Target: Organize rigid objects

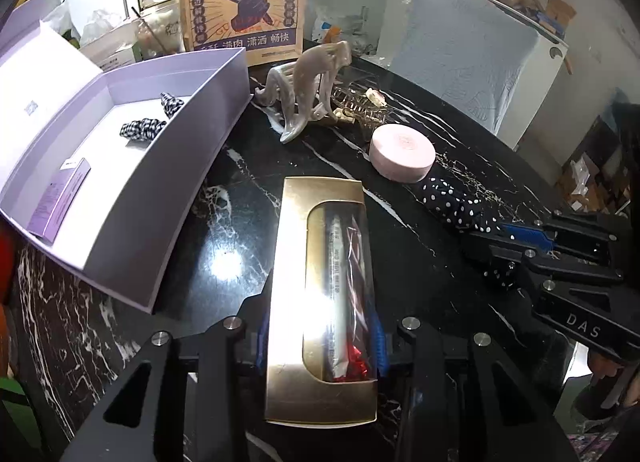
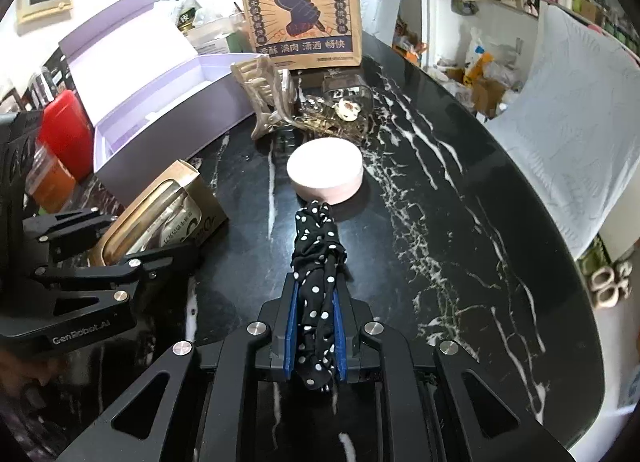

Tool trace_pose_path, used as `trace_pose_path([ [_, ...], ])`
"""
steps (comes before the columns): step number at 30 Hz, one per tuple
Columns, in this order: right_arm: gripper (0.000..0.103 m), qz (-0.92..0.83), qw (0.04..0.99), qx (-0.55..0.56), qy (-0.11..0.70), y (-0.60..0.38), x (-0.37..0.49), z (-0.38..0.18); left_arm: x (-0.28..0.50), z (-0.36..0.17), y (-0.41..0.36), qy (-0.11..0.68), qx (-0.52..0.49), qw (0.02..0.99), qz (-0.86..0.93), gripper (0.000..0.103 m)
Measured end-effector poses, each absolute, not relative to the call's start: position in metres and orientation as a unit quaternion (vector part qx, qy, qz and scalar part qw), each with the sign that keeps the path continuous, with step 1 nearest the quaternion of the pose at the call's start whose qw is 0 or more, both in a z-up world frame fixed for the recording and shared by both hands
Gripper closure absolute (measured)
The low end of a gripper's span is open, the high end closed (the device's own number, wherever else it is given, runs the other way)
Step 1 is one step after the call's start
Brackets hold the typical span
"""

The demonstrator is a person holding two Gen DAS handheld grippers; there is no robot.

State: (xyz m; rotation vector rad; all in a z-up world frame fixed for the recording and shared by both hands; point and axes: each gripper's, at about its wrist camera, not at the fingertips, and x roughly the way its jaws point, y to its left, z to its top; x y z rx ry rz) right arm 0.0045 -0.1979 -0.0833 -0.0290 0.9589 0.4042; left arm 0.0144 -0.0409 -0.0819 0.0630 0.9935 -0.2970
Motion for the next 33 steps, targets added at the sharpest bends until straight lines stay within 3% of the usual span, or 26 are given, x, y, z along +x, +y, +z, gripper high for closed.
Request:
trace_pose_path([
  [33,0.088,0.307,0.861,-0.052,0.402,-0.123,-0.018,-0.035,-0.033,-0.023,0.022,0.415,-0.03,0.906,-0.075,0.065],
])
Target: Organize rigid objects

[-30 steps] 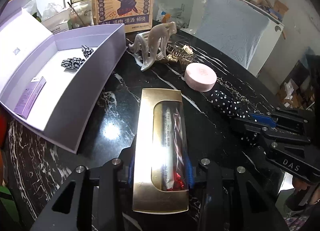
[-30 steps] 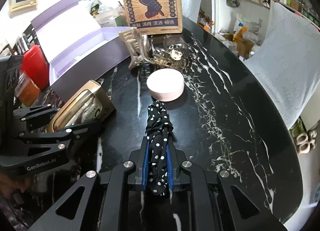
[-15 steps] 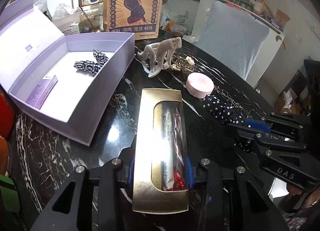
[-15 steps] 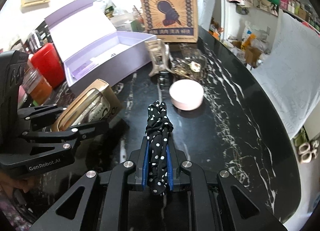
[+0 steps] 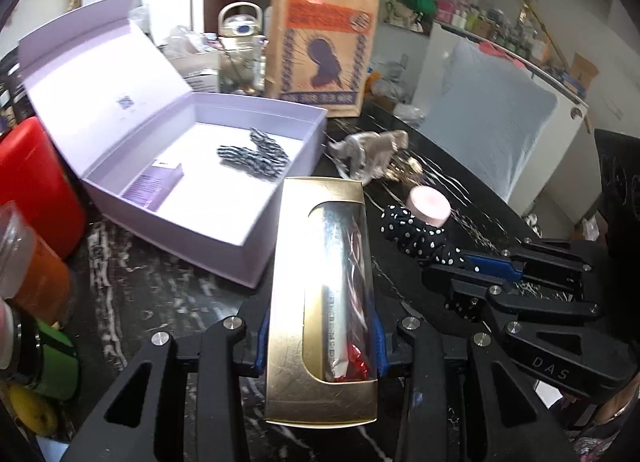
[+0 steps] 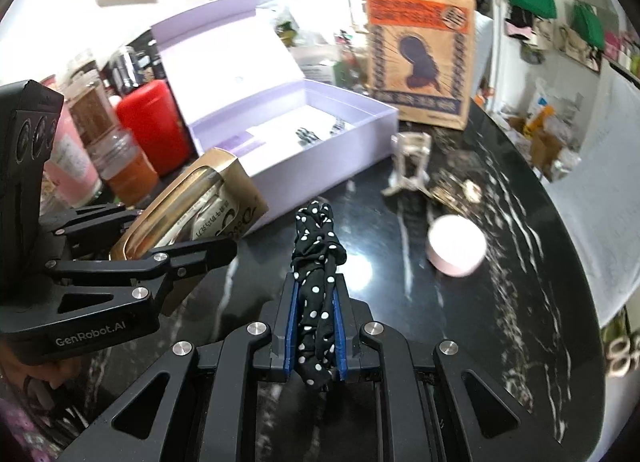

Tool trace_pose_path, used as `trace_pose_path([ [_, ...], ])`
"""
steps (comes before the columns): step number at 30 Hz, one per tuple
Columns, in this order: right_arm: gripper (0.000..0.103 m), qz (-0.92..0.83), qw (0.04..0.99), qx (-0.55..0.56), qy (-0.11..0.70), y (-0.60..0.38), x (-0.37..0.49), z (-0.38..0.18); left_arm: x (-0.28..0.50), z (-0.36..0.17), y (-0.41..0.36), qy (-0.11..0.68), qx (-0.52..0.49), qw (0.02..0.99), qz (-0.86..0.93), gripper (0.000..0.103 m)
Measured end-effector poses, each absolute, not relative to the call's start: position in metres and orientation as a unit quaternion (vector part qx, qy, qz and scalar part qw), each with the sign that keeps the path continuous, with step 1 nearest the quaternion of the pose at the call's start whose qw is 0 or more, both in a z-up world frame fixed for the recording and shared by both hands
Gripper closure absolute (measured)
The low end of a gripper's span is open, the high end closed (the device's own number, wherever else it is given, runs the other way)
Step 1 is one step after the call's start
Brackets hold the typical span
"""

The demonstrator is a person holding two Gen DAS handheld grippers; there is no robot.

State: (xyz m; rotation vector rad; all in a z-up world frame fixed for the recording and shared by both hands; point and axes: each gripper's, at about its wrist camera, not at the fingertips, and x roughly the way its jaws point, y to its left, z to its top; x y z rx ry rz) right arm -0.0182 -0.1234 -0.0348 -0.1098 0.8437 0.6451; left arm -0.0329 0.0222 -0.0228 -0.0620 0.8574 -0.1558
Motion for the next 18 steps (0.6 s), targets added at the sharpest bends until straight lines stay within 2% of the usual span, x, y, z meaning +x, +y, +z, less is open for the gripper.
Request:
trace_pose_path([
  [18,0.088,0.374,0.849,-0.088,0.364,-0.065,-0.006,-0.006,-0.024,-0.001,0.07,0.39,-0.058,0.919,-0.023,0.065],
])
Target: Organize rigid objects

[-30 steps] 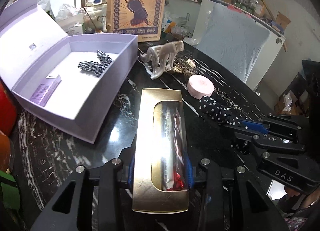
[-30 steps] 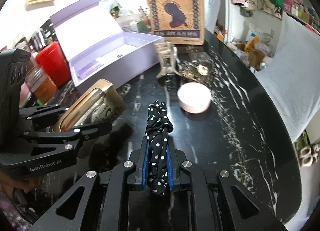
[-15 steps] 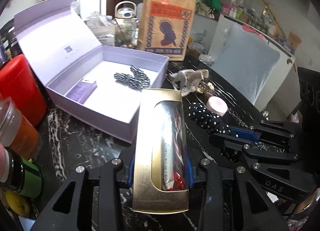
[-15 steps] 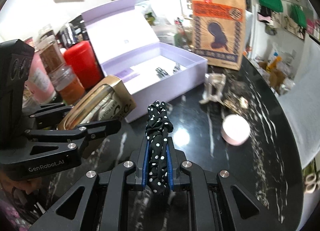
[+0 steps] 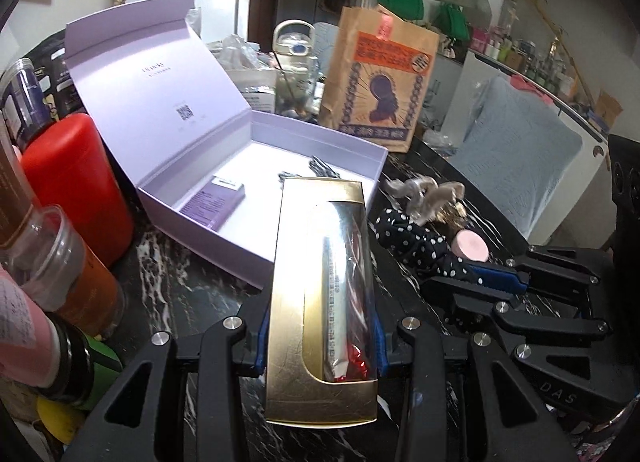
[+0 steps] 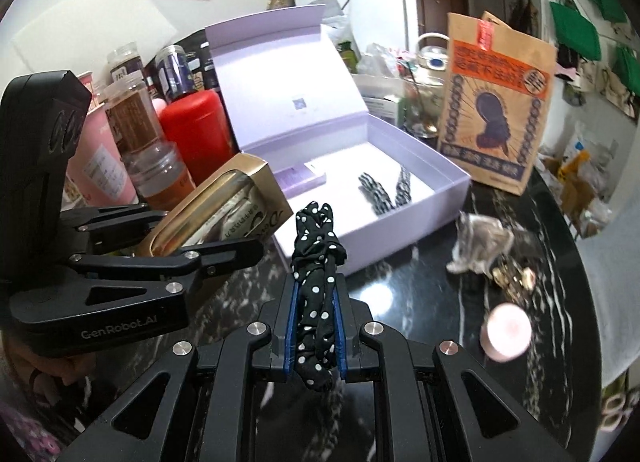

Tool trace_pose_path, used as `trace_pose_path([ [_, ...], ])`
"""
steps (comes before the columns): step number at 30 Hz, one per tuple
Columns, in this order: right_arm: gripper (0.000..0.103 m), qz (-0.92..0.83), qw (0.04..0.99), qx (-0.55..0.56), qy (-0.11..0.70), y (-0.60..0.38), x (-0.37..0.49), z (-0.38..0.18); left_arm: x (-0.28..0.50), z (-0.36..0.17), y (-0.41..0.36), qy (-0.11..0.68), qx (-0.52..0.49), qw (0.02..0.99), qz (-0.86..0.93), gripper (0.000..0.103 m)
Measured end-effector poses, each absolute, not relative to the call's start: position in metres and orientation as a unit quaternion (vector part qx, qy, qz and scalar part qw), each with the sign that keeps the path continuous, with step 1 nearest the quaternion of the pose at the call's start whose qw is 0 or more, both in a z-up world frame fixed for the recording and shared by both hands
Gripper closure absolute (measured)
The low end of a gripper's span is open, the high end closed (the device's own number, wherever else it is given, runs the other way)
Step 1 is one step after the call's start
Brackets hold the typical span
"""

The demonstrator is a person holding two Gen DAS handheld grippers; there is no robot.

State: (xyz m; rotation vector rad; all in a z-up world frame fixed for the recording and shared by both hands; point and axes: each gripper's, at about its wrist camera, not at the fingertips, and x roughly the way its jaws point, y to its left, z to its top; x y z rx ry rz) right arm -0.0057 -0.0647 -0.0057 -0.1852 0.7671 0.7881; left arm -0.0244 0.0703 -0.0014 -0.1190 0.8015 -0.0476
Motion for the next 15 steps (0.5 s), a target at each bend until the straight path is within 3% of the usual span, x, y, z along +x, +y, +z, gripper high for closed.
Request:
trace_pose_path([
  [15,0.088,0.419,0.841,-0.111,0.324,-0.023,0.035,0.026,0.021,0.022,0.098,0.358,-0.055,0.932,0.016,0.065],
])
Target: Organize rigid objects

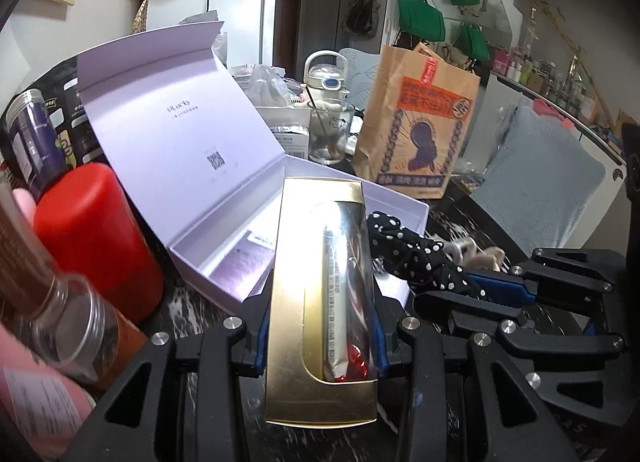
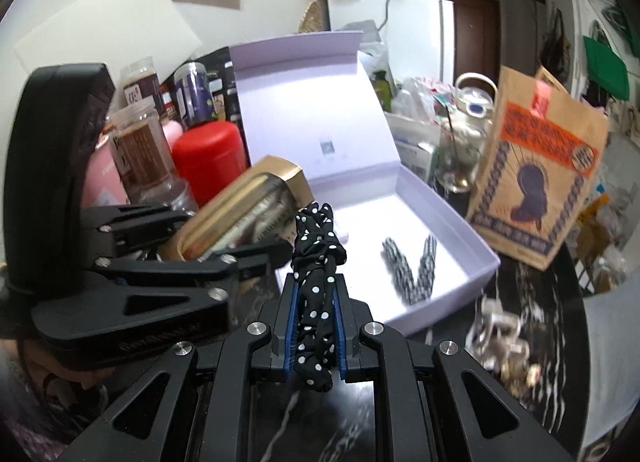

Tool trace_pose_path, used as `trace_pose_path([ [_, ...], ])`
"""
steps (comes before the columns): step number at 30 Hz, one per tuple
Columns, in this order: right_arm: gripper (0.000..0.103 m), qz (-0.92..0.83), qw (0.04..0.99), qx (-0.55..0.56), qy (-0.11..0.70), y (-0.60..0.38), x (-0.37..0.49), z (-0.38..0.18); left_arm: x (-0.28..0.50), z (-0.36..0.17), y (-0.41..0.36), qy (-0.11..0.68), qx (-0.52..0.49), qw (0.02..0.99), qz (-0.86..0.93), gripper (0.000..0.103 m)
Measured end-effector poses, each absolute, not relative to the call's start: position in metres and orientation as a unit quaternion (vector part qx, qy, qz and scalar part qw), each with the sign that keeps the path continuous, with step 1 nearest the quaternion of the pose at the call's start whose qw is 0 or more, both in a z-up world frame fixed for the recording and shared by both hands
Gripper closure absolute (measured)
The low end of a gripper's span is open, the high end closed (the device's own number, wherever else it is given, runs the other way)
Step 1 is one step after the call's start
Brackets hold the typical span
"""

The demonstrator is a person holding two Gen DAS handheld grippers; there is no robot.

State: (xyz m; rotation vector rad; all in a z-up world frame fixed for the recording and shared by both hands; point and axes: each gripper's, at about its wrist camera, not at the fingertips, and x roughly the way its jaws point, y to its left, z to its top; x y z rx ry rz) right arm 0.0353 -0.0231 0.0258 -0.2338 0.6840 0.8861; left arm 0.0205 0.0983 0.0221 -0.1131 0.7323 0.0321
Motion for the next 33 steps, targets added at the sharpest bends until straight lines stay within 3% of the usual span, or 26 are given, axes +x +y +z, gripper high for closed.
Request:
trace_pose_path([
  [20,0.088,0.39,0.865,-0.129,0.289,0.001,0.108,0.042,0.102,0.039,0.12,0.34,-0.032,0.939,0.045,0.065],
  [33,0.088,0.37,0.861,-0.126,0.326,0.022,0.148,0.017,0.147,-0.003,0.148,0.397,-0.06,0.915,0.046,0.065],
])
